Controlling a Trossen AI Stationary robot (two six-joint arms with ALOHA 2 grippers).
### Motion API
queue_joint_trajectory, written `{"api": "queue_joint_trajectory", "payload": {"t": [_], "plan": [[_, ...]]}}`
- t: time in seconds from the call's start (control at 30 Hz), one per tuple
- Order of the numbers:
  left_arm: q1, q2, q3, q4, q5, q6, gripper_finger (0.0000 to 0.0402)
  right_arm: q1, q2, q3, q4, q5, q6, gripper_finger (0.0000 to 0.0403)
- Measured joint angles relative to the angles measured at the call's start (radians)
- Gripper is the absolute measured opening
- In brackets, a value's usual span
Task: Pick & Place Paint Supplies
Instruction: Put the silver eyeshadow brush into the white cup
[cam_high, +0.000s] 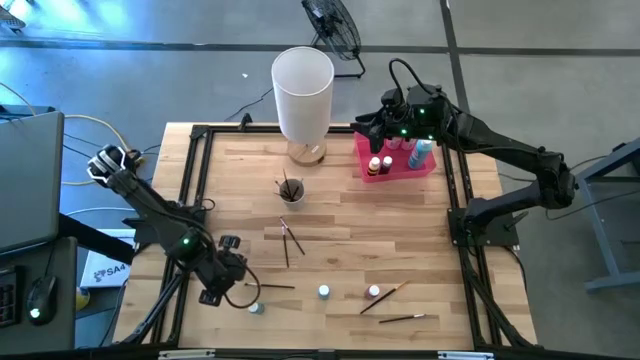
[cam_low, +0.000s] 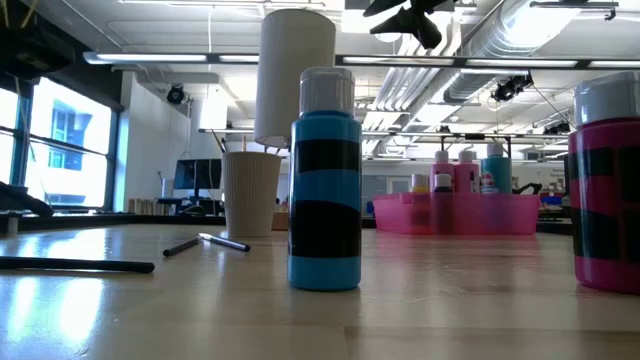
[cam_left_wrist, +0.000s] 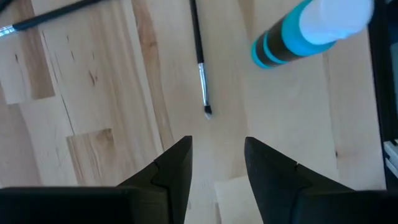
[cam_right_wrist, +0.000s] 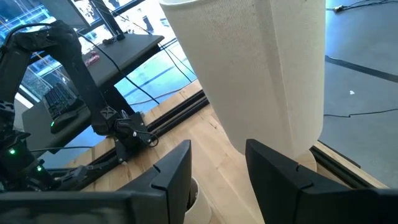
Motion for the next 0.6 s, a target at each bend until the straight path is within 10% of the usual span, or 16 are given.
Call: {"api": "queue_joint_trajectory", "payload": {"t": [0.6], "plan": [[0.001, 0.127, 0.0, 0.032, 0.004, -0.09, 0.0143, 0.0, 0.0, 0.0, 0.0, 0.0, 0.0, 0.0145]]}}
